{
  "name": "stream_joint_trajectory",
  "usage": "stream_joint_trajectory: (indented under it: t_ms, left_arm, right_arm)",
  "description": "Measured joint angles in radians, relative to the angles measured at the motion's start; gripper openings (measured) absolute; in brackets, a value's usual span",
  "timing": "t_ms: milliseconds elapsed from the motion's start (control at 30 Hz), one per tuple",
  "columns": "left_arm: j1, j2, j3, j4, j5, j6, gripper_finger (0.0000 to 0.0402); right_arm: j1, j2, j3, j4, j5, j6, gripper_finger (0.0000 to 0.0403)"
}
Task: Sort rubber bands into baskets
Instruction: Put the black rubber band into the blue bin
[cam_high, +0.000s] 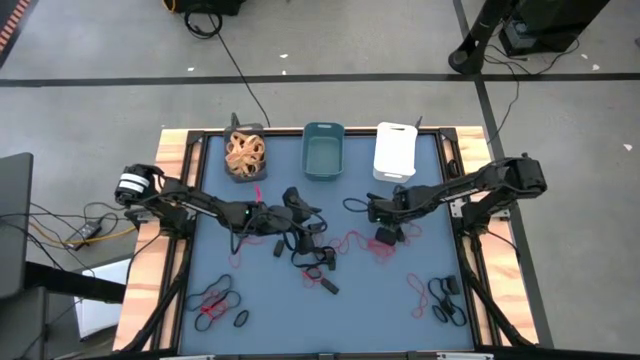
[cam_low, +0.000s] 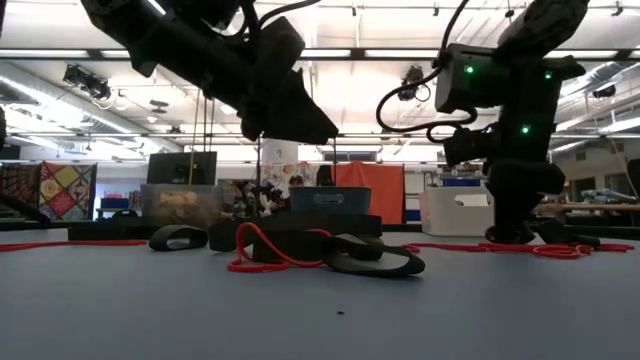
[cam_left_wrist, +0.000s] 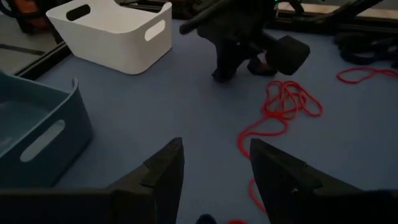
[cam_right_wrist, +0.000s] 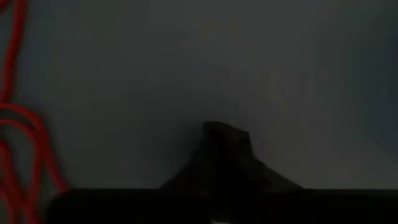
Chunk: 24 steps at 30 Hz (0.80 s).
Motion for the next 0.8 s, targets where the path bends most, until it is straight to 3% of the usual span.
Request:
stream_joint_trajectory:
  t_ms: [267,467,633,800]
  left_arm:
    - [0.001,0.0,0.0,-0.006,-0.002,-0.014,0.0186]
    - [0.001,0.0,0.0,-0.008,-0.002,-0.02,0.0186]
    - [0.002,-0.035,0.0,-0.104,-0.004,-0.062,0.0186]
    - [0.002,-0.091,0.0,-0.176,-0.033,-0.068,0.0186]
  right_arm:
    - [0.024,-0.107,-0.003,0.007,0.031,0.02,0.0007]
    - [0.021,-0.178,-0.003,0.125,0.007,0.04,0.0004]
    - [-0.022,-0.145,0.008,0.261,-0.034,0.023,0.0002]
    - [-0.07,-0.075,0.125,0.282,-0.018,-0.083,0.0002]
